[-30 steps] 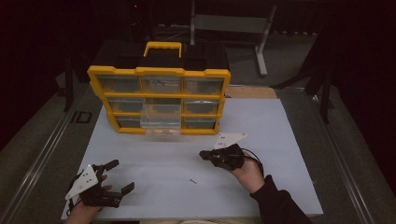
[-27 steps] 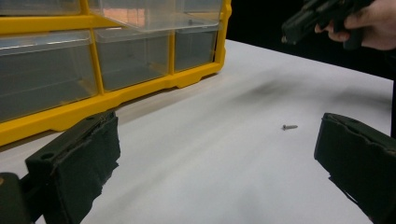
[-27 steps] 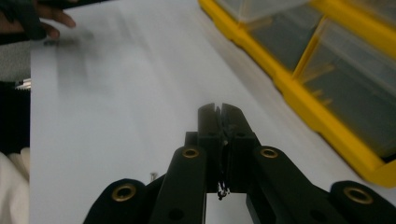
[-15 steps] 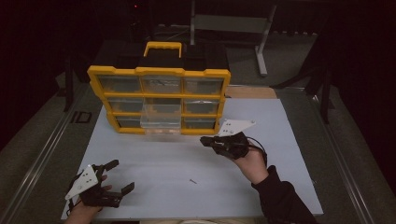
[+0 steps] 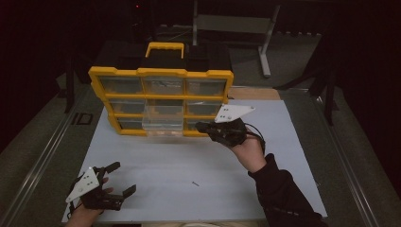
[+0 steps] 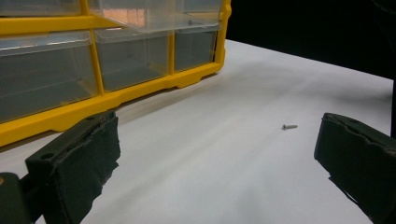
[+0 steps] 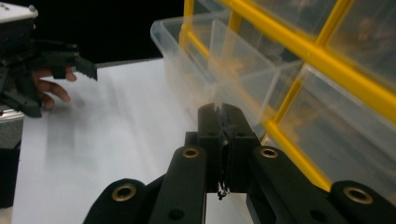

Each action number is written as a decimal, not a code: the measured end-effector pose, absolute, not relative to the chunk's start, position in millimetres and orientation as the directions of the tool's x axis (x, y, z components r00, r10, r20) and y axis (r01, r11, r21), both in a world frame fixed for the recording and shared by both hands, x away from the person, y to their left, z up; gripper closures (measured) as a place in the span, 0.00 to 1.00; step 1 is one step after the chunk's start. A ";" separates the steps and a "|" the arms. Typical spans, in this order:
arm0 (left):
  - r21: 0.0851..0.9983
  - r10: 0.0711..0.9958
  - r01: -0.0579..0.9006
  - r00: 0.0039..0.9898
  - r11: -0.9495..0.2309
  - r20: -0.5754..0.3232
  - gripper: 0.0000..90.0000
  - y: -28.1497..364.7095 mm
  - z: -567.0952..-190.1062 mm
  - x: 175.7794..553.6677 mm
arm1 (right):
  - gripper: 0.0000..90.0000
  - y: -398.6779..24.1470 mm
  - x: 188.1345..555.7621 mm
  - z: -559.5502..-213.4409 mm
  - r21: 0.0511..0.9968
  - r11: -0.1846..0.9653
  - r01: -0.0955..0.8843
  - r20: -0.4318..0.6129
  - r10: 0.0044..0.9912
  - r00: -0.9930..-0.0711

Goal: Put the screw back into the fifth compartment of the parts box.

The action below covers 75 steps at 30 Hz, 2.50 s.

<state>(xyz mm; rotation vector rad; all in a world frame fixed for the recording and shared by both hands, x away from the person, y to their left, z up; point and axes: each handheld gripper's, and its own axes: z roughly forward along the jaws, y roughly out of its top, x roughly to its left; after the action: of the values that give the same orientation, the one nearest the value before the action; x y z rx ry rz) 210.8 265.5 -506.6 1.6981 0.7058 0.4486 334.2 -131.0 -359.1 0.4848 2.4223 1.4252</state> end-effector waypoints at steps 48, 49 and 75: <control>0.969 0.658 0.213 0.749 -0.128 -0.078 0.01 266.7 -506.3 210.2 | 0.97 -48.9 398.5 -357.2 0.855 0.487 0.178 -0.033 0.393 -0.919; 0.969 0.658 0.213 0.749 -0.127 -0.078 0.01 266.7 -506.3 210.2 | 0.97 -48.5 399.5 -358.0 0.854 0.487 0.182 -0.030 0.396 -0.918; 0.966 0.658 0.220 0.749 -0.133 -0.080 0.01 265.8 -506.7 210.8 | 0.52 -72.9 366.5 -335.3 0.900 0.401 0.174 -0.009 0.416 -0.909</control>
<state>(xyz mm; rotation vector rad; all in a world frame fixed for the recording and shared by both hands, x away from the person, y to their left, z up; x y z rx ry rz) 210.8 265.8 -506.7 1.7001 0.7019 0.4356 366.5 -72.9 -335.3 0.5211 2.4257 1.5156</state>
